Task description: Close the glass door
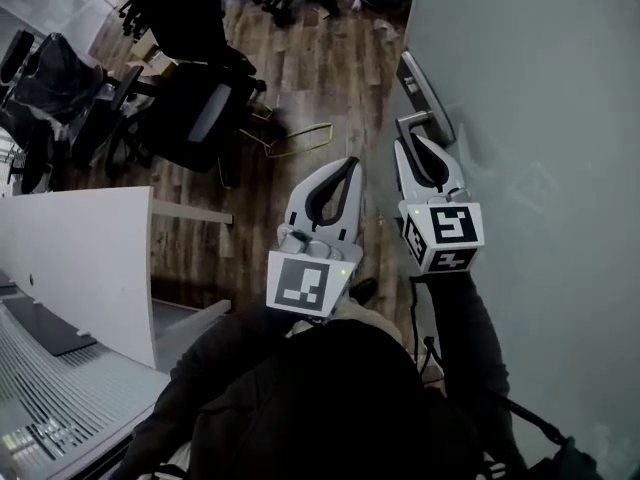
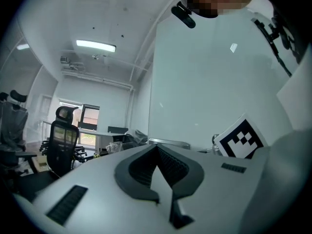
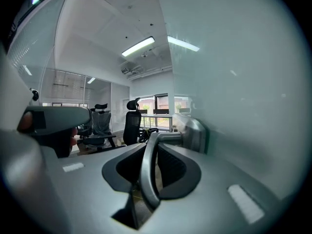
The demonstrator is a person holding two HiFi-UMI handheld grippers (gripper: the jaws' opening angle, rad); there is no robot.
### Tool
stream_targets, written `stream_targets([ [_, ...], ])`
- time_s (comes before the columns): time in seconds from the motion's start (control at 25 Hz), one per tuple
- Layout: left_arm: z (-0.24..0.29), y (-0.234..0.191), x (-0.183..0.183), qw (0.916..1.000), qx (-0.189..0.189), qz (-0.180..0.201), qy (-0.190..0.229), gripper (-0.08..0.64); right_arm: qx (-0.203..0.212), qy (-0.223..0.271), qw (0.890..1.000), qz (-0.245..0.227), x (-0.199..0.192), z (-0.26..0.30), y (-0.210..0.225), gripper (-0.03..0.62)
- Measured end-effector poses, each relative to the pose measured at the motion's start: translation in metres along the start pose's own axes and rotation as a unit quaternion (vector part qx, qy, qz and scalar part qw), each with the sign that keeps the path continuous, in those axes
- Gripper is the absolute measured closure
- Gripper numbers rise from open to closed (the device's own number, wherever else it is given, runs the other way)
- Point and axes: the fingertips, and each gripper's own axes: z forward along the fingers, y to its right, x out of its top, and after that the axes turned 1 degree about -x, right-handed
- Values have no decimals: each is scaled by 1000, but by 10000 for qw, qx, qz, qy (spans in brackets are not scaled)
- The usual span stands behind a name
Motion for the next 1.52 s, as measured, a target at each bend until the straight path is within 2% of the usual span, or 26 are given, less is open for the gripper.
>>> stream_targets([
  [0.2,-51,-32,1,9991,413,-47,38,563,396,62,9992,-45,-4,4,-55,525],
  [0.36,-85,-48,-2,9984,555,12,74,563,663,78,9977,-122,-3,1,-96,523],
  [0.48,-118,-62,-7,9979,608,-133,161,563,849,39,9962,-207,-11,-4,-138,525],
  [0.64,-145,-68,-3,9979,616,-97,201,563,1109,0,9934,-306,-10,-13,-174,525],
  [0.84,-166,-69,0,9961,857,-143,170,563,1423,-111,9890,-395,-12,-23,-206,523],
  [1.0,-210,-72,2,9940,1061,-97,249,563,1695,-88,9844,-461,-19,-37,-256,523],
  [1.28,-288,-54,6,9861,1652,-54,194,563,2175,-79,9747,-511,-21,-68,-313,525],
  [1.52,-362,-56,9,9727,2319,9,102,563,2570,-56,9647,-572,-27,-94,-364,525],
])
